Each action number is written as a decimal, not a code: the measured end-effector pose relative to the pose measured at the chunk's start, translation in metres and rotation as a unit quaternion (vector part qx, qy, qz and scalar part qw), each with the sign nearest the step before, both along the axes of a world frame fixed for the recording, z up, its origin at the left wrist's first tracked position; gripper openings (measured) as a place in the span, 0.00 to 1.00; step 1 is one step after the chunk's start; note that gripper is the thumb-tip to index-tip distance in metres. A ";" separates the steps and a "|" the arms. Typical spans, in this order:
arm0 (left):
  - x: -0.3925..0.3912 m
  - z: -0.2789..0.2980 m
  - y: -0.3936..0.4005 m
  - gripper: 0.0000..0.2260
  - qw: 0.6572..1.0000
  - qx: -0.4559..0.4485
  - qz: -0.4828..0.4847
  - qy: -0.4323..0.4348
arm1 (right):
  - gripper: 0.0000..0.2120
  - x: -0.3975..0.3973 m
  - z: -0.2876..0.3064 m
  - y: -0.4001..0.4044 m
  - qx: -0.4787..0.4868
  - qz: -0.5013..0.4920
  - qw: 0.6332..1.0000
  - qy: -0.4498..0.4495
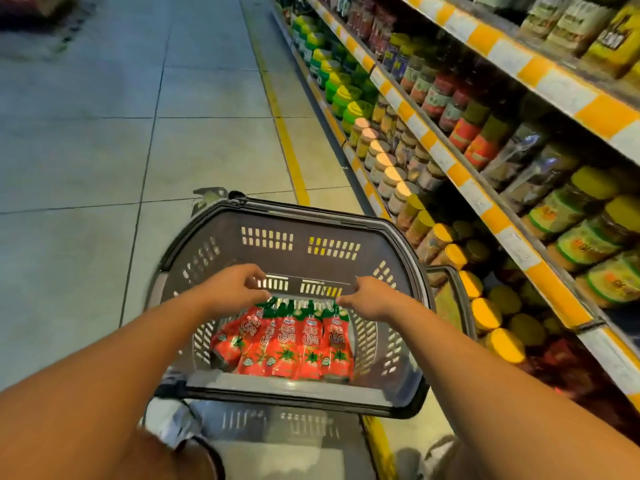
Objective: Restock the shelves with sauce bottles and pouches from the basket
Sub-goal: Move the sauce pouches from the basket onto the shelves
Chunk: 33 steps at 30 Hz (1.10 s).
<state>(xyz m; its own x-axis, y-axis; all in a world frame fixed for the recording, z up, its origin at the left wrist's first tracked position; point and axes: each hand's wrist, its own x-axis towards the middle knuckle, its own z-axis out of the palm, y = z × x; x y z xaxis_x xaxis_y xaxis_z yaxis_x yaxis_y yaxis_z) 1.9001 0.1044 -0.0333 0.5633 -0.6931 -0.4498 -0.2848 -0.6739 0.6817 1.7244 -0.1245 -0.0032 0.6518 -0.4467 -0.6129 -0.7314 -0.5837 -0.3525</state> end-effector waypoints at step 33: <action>0.038 -0.220 -0.008 0.11 0.955 0.259 0.137 0.053 | 0.38 0.024 -0.266 0.014 0.053 -0.219 0.958 0.178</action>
